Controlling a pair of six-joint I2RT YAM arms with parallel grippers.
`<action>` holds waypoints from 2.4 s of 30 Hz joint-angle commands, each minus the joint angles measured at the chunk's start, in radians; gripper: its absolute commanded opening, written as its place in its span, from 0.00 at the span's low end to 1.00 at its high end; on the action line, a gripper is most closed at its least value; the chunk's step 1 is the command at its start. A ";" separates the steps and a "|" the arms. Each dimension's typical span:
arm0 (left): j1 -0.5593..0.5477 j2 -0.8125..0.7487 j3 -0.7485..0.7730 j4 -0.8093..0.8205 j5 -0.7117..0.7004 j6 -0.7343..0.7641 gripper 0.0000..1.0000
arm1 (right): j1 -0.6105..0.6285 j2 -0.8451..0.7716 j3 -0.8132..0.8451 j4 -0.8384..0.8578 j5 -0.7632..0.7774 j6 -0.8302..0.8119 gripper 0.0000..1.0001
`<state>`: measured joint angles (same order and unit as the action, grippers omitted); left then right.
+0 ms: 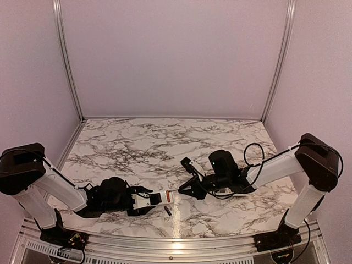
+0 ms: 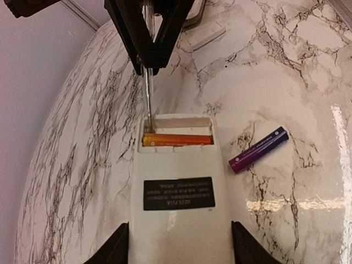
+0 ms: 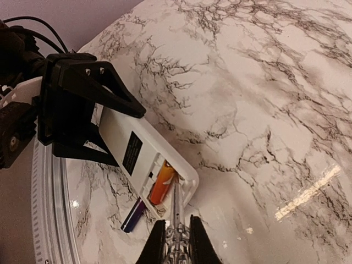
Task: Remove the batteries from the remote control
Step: Remove the battery from the remote control without the battery cover.
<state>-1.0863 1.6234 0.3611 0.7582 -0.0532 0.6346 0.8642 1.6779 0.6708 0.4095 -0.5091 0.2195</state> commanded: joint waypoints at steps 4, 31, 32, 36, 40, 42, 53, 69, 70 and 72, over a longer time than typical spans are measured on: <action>-0.003 -0.097 -0.015 0.168 0.109 -0.003 0.00 | 0.013 0.011 -0.005 0.066 -0.151 -0.016 0.00; 0.078 -0.042 0.072 0.074 0.151 -0.119 0.00 | -0.013 0.036 0.013 0.073 -0.177 -0.018 0.00; 0.079 -0.041 0.075 0.073 0.151 -0.121 0.00 | -0.013 0.040 0.013 0.077 -0.181 -0.015 0.00; 0.085 -0.038 0.078 0.070 0.187 -0.131 0.00 | -0.013 0.063 -0.002 0.110 -0.205 -0.016 0.00; 0.094 -0.035 0.091 0.052 0.205 -0.146 0.00 | -0.013 0.071 -0.003 0.109 -0.190 -0.020 0.00; 0.103 -0.028 0.104 0.029 0.210 -0.157 0.00 | -0.013 0.066 -0.002 0.101 -0.182 -0.028 0.00; 0.122 -0.012 0.171 -0.072 0.278 -0.212 0.00 | -0.011 0.059 -0.027 0.103 -0.204 -0.088 0.00; 0.156 0.037 0.231 -0.147 0.243 -0.249 0.00 | 0.006 0.043 0.000 0.031 -0.106 -0.072 0.00; 0.156 0.038 0.232 -0.149 0.239 -0.249 0.00 | 0.007 0.041 0.001 0.028 -0.105 -0.073 0.00; 0.158 0.045 0.239 -0.159 0.225 -0.248 0.00 | 0.011 0.033 -0.001 0.027 -0.102 -0.070 0.00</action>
<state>-0.9443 1.6619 0.5312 0.4946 0.2184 0.3996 0.8272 1.7283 0.6437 0.4728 -0.5289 0.1520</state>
